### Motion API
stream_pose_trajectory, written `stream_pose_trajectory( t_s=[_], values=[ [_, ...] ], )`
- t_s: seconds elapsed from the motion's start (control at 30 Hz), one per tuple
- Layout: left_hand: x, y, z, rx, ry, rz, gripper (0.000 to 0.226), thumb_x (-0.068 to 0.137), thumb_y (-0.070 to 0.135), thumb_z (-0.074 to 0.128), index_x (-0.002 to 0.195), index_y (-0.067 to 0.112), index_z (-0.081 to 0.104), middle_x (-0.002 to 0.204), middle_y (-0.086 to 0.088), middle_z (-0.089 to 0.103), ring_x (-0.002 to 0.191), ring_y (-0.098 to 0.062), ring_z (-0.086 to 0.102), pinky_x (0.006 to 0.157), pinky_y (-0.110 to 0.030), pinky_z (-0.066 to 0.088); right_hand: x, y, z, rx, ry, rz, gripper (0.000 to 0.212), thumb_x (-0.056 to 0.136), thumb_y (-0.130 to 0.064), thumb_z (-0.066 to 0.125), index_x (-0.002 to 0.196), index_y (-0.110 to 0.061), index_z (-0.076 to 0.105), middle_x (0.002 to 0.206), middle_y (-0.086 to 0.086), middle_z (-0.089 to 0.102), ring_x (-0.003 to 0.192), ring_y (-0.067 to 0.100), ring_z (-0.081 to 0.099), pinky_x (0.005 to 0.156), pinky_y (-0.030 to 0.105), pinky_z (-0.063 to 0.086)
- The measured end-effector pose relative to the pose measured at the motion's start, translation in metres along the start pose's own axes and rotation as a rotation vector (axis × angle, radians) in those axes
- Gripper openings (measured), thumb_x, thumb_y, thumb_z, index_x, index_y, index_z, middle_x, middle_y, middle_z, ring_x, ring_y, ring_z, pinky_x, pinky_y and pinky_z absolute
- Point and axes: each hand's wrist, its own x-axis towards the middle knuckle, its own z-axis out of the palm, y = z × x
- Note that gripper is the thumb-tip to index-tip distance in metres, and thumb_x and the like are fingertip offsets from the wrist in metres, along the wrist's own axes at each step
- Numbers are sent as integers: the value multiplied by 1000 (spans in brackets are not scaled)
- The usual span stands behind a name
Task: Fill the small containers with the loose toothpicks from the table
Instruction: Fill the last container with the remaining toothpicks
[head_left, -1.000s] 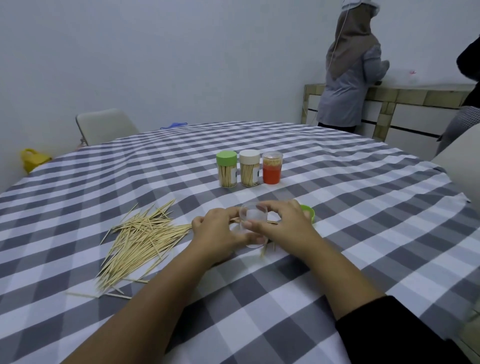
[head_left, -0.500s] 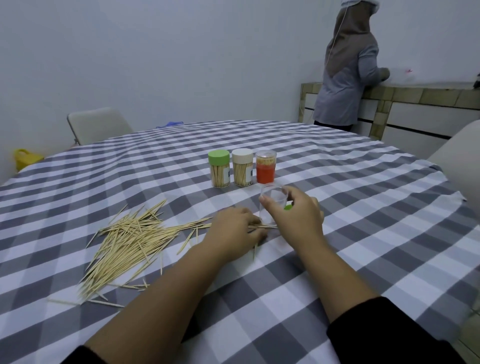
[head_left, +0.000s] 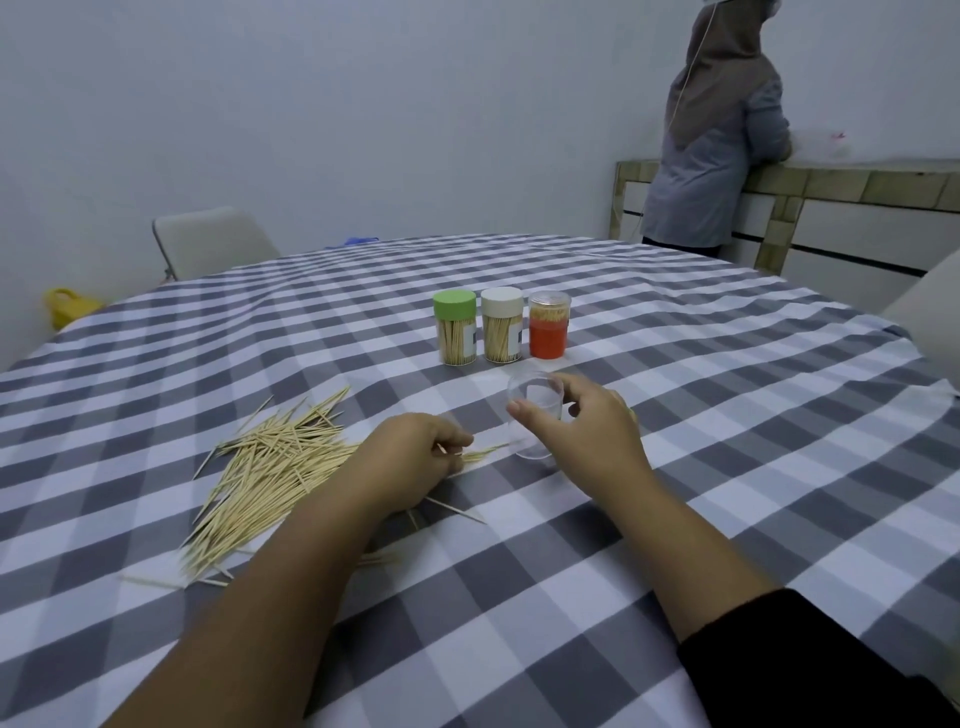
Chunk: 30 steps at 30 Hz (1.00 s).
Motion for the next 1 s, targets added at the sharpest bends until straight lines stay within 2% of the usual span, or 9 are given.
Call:
stream_pose_trajectory(
  t_s=[0.27,0.4,0.47,0.53,0.67,0.8,0.87,1.0],
  values=[
    [-4,-13,-13,50,16,-19,33,93,22,57,126,27,61,131,7,59,114,-12,54,100,-25,41,-6,-1,10,84,-159,-49,62,79,-54,66,131,-24,50,124,-6,56,99,9,52,79,26,50],
    [-12,-13,-18,-3,-102,88,39,83,48,61,122,43,59,138,15,50,127,-11,40,111,-44,27,-7,-3,7,167,-51,-57,59,81,-48,66,130,-20,52,124,-3,57,105,13,53,84,27,48],
    [-13,-10,-14,43,-150,144,42,81,52,64,122,45,57,140,19,45,133,-9,30,112,-44,18,-5,-2,3,202,14,-29,53,84,-46,63,129,-20,52,125,-3,56,110,14,52,84,27,44],
    [-8,-6,-5,140,-135,195,41,83,52,62,123,43,56,140,20,43,134,-8,26,105,-41,17,-4,1,2,206,26,-23,48,84,-46,63,125,-21,53,123,-3,56,107,13,52,81,26,43],
    [4,2,14,186,35,212,38,89,50,54,124,39,58,135,18,51,128,-8,35,97,-38,23,-4,4,5,175,-13,-27,51,83,-48,64,125,-21,54,117,-5,56,101,12,52,78,26,46],
    [14,16,27,300,162,195,34,98,41,43,130,34,55,128,10,59,121,-14,45,96,-38,27,-3,5,7,159,7,-33,54,81,-50,65,125,-21,54,117,-4,58,102,13,54,81,29,49],
    [21,22,25,389,147,186,32,100,33,41,129,32,55,126,7,60,120,-17,47,99,-39,26,-3,5,7,152,-4,-36,54,80,-50,65,124,-21,54,116,-5,58,101,12,54,80,28,49],
    [25,24,5,486,-4,183,29,99,31,43,123,36,60,119,11,63,115,-13,48,101,-38,21,-4,4,9,126,-50,-39,55,81,-50,65,126,-22,53,114,-7,56,102,11,53,86,32,51]
  ],
)
